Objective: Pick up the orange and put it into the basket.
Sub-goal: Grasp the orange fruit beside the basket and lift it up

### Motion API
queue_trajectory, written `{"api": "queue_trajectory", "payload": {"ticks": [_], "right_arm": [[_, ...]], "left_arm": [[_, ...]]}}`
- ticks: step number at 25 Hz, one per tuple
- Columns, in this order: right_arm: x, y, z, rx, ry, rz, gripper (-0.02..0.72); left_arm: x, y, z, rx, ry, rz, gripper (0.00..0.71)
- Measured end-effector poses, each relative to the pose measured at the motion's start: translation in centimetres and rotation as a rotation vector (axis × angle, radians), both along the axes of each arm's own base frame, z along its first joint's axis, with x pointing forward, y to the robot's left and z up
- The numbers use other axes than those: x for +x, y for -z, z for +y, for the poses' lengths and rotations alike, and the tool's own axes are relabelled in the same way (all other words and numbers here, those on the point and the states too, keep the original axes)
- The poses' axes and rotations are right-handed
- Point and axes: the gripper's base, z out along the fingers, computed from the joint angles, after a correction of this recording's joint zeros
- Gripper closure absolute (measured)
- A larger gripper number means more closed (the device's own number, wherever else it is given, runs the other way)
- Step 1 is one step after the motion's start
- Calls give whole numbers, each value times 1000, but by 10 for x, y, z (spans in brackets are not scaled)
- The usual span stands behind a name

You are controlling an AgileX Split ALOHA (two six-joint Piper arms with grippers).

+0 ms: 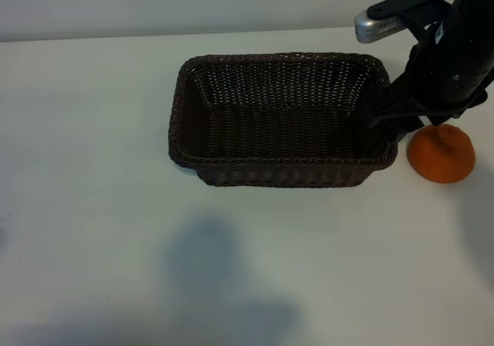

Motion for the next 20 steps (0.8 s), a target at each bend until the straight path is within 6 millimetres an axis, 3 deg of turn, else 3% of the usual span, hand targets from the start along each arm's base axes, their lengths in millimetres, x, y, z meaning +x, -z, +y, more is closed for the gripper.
{"api": "queue_trajectory", "payload": {"ticks": [3, 9, 20], "right_arm": [[0, 0, 0, 0, 0, -2, 156], [0, 0, 0, 1, -1, -4, 156], [0, 0, 0, 1, -1, -4, 156]], "left_arm": [[-20, 25, -4, -20, 14, -25, 114], [-40, 66, -13, -79, 66, -60, 114], [-25, 122, -12, -101, 63, 76, 114]]}}
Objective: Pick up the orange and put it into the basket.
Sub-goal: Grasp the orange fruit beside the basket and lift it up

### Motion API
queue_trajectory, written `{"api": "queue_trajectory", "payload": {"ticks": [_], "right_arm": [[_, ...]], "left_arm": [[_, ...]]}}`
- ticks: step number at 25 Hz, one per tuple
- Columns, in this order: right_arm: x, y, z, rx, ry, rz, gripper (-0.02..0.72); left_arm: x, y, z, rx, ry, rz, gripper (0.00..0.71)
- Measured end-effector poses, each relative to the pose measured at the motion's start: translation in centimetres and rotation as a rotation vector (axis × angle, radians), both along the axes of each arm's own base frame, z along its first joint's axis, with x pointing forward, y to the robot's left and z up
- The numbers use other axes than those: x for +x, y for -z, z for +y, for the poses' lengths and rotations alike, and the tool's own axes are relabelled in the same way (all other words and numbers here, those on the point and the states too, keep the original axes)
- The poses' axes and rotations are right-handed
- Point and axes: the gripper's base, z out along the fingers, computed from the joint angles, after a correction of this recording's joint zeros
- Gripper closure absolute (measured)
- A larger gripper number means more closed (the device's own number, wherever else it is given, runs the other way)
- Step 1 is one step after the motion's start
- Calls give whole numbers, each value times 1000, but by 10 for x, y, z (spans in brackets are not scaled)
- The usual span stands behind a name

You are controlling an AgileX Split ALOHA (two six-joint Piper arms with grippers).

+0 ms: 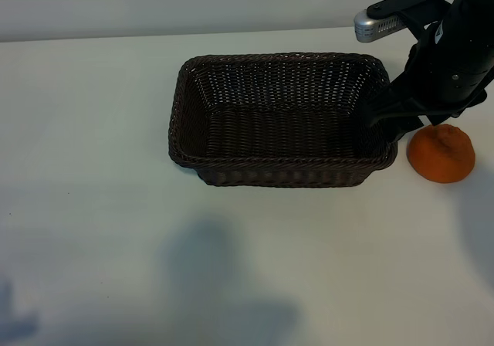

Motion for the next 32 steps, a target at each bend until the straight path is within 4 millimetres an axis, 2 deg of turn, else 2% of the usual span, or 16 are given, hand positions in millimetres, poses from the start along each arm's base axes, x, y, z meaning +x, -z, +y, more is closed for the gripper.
{"api": "queue_trajectory", "payload": {"ticks": [9, 16, 23, 27, 32], "right_arm": [[1, 0, 0, 2, 0, -8, 156], [1, 0, 0, 6, 5, -16, 156], [6, -1, 0, 26, 53, -55, 156], [10, -2, -13, 27, 101, -71, 156], [21, 1, -51, 24, 218, -87, 156]], "left_arm": [[8, 12, 1, 0, 0, 3, 114], [8, 12, 1, 2, 1, -3, 114], [-2, 12, 0, 9, 1, -76, 114], [-3, 12, 0, 9, 2, -81, 114], [-3, 12, 0, 8, 31, -81, 114]]}}
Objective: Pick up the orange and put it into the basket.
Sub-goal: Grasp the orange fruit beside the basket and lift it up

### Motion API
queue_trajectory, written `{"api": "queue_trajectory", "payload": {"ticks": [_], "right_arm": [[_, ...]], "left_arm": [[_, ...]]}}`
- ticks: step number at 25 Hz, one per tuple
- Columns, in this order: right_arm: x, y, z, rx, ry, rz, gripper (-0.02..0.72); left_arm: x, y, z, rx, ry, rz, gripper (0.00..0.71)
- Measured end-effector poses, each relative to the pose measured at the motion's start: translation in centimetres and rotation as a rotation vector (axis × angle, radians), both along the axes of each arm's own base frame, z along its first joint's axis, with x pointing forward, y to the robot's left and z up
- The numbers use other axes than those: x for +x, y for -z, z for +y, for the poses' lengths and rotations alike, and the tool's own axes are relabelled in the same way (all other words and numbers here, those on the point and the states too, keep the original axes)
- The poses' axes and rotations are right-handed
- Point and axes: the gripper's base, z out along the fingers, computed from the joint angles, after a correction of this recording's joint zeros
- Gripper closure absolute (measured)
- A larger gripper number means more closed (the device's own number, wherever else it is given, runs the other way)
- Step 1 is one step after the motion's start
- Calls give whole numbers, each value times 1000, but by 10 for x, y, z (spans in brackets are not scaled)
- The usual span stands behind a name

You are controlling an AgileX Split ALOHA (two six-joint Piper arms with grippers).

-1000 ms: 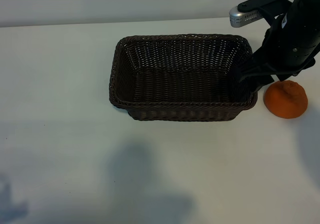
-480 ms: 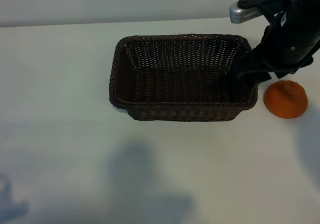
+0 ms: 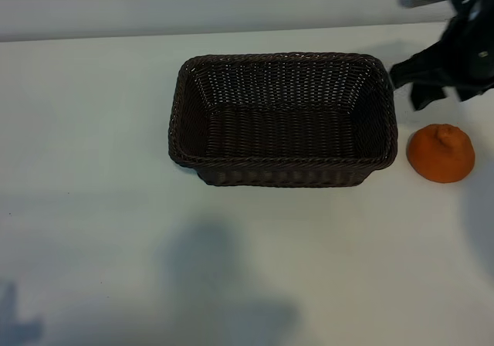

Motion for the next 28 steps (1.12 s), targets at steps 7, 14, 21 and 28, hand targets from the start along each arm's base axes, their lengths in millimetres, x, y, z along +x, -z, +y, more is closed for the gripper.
{"api": "queue_trajectory", "payload": {"ticks": [7, 14, 21, 28], "right_arm": [[16, 30, -43, -17, 107, 67, 156], [29, 69, -44, -16, 109, 144, 156], [37, 95, -44, -18, 99, 185, 156], [38, 115, -43, -11, 94, 251, 210]], "left_arm": [[0, 0, 0, -1, 41, -1, 115], [0, 0, 0, -2, 42, -1, 115], [0, 0, 0, -2, 42, -1, 115], [0, 0, 0, -2, 42, -1, 115]]}}
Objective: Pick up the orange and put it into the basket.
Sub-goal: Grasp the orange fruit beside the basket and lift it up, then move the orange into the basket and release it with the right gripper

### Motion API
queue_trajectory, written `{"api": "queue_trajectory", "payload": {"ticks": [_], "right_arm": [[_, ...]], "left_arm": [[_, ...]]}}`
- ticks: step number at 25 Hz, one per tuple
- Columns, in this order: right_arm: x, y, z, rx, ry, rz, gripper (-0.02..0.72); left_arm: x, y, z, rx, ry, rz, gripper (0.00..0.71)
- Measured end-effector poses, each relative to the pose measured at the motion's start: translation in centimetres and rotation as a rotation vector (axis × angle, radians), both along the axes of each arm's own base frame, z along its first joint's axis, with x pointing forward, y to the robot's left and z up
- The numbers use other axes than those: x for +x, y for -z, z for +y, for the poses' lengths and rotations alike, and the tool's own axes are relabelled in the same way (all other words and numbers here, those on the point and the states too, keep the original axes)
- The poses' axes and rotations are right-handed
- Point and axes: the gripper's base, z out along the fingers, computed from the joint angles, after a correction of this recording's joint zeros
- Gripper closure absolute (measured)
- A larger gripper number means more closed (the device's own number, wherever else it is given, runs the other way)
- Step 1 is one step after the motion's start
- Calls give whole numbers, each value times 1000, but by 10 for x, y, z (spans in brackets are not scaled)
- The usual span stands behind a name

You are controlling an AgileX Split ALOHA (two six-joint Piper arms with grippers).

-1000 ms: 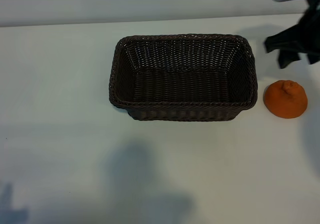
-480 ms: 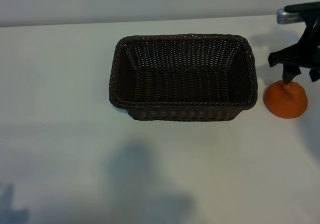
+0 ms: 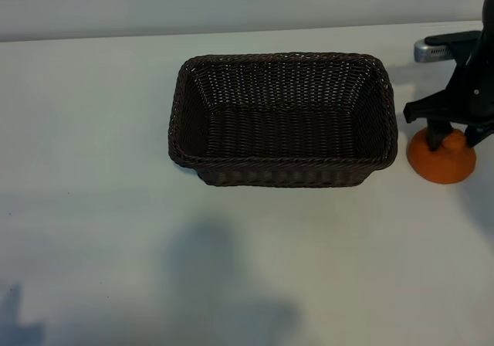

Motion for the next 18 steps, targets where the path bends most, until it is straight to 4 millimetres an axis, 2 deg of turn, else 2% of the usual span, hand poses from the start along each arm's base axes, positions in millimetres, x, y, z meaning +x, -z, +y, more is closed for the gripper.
{"api": "queue_trajectory", "payload": {"ticks": [2, 5, 7, 13, 18], "right_arm": [[0, 2, 0, 0, -1, 11, 310], [-1, 2, 0, 1, -1, 17, 539], [0, 0, 0, 1, -4, 16, 614], [0, -5, 0, 1, -13, 28, 615], [-1, -42, 0, 0, -21, -15, 625]], "left_arm": [[0, 0, 0, 0, 0, 0, 115], [0, 0, 0, 0, 0, 0, 115], [0, 0, 0, 0, 0, 0, 115], [0, 0, 0, 0, 0, 0, 116], [0, 0, 0, 0, 0, 0, 116]]}}
